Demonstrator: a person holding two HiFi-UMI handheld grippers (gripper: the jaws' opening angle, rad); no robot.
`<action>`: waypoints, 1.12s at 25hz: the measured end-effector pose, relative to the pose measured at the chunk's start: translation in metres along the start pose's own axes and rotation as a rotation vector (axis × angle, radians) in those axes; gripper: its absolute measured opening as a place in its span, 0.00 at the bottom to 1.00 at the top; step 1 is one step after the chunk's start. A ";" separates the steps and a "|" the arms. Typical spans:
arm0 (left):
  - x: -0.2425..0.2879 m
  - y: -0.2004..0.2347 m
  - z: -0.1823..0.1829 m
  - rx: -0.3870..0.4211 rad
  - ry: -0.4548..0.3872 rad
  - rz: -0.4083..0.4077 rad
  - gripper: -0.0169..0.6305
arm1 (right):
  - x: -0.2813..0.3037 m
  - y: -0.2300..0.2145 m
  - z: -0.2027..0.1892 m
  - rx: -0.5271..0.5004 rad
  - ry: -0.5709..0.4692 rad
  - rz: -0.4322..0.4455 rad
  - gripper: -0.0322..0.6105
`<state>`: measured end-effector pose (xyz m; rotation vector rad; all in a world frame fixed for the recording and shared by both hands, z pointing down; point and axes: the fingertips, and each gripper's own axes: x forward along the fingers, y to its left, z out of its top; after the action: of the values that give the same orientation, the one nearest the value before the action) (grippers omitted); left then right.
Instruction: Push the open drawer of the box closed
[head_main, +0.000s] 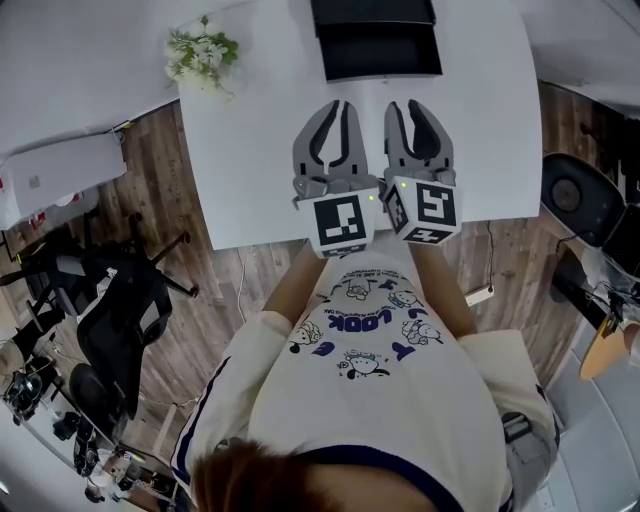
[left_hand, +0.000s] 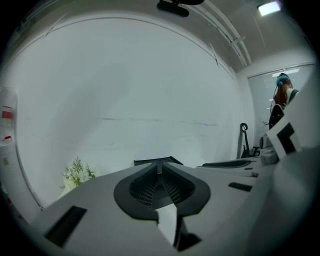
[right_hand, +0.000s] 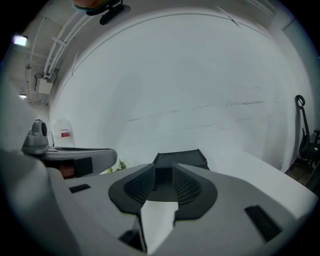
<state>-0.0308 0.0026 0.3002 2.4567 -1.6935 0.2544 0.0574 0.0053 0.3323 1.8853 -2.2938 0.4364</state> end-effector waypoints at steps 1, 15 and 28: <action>0.002 0.000 -0.001 -0.001 0.003 0.000 0.08 | 0.002 -0.001 -0.002 0.000 0.005 -0.002 0.21; 0.037 0.002 -0.021 -0.003 0.052 0.012 0.08 | 0.040 -0.018 -0.021 0.023 0.086 0.008 0.24; 0.071 0.009 -0.057 -0.020 0.140 0.033 0.08 | 0.077 -0.030 -0.065 0.032 0.199 0.017 0.26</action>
<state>-0.0182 -0.0526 0.3717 2.3384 -1.6704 0.4014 0.0658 -0.0514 0.4205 1.7495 -2.1871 0.6358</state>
